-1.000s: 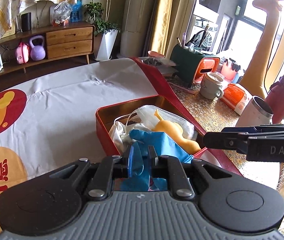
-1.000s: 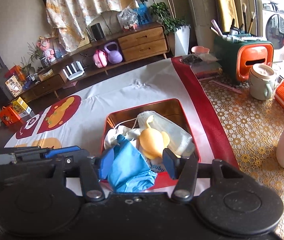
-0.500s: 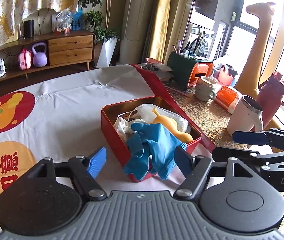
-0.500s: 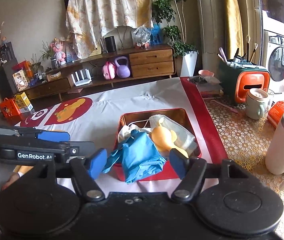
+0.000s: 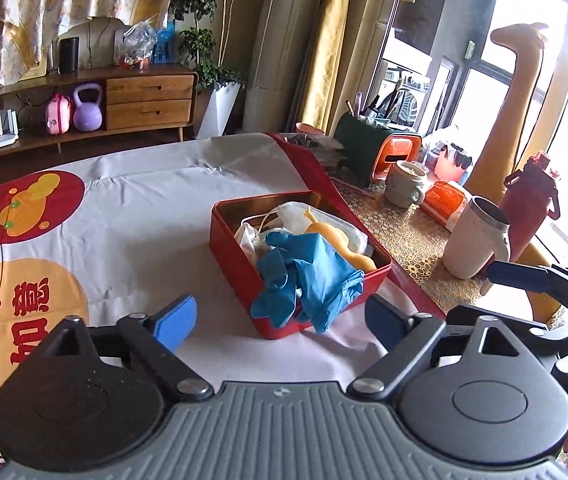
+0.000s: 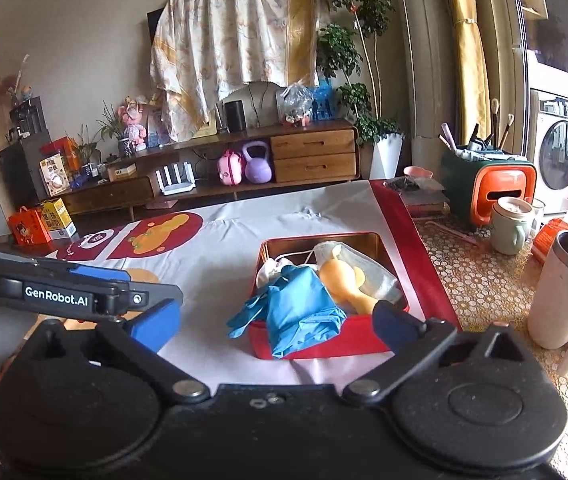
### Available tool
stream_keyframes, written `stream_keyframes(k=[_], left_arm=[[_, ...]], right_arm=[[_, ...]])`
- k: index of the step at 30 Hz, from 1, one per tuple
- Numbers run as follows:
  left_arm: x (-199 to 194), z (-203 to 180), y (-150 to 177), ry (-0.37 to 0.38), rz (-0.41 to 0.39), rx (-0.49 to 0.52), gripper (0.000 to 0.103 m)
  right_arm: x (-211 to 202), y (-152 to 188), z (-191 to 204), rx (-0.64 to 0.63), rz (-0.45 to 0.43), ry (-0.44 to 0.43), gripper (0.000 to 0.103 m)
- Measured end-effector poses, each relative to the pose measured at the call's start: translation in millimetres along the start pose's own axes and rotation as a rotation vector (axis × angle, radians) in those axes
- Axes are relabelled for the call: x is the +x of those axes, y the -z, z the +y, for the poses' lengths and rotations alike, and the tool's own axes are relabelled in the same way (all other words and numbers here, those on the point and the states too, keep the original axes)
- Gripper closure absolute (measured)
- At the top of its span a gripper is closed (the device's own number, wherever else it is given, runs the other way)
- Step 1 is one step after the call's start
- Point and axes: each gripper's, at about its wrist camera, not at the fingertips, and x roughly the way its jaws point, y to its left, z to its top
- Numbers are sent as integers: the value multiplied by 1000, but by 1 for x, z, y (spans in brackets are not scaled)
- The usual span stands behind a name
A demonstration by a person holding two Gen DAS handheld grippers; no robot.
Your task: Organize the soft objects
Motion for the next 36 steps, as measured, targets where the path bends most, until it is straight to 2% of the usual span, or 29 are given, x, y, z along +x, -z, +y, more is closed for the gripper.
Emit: stream_keyframes(k=[2, 8, 16, 27, 36], left_arm=[[-3, 0, 3, -3, 3, -9, 0], [-13, -2, 10, 0, -27, -11, 0], [-28, -6, 20, -37, -49, -14, 0], [-44, -10, 29, -98, -88, 5, 0], [-49, -13, 33, -96, -96, 14, 0]], right_arm=[[-5, 2, 1, 3, -12, -1, 0], [-13, 8, 3, 22, -20, 8, 0], [-23, 16, 2, 63, -45, 16, 0], [-30, 17, 9, 54, -77, 11, 0], [-31, 19, 11, 56, -76, 7, 0]])
